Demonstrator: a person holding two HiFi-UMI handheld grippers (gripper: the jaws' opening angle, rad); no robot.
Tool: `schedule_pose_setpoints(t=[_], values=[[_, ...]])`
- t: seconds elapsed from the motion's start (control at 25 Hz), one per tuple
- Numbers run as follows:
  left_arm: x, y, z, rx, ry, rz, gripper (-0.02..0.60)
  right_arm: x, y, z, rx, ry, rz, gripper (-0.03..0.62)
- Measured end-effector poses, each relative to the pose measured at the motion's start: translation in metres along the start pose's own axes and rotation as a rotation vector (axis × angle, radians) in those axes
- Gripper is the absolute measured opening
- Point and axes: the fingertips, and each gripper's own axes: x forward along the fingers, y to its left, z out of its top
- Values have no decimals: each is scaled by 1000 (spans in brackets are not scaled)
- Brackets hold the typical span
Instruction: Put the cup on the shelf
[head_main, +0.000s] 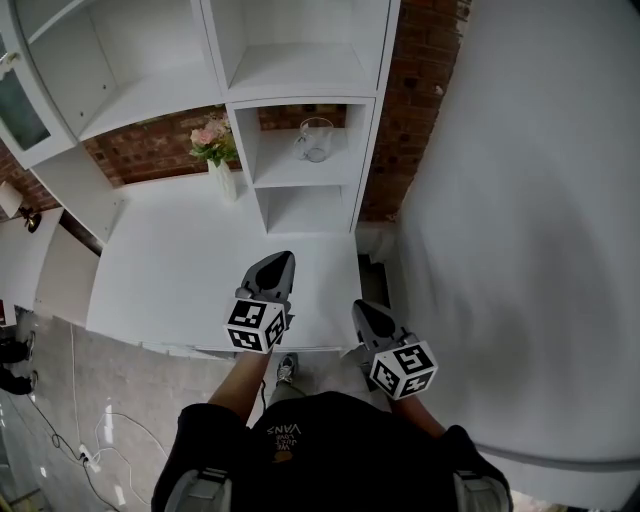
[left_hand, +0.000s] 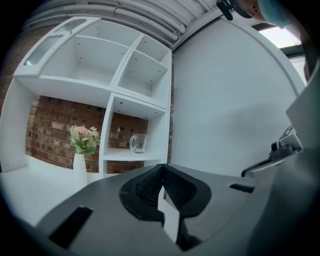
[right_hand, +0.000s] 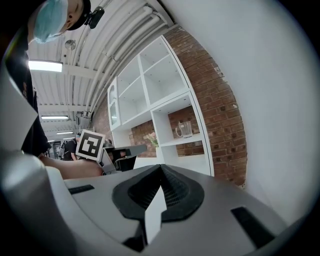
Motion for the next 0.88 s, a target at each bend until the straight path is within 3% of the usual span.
schedule_pose_setpoints(t=[0.24,0.88], values=[[-32,-12,-18,-2,15,40,8,-11,7,-10,-1,8,28,0],[-100,-64,-61,-60,55,37,8,-31,11,-32,6,44,55,0]])
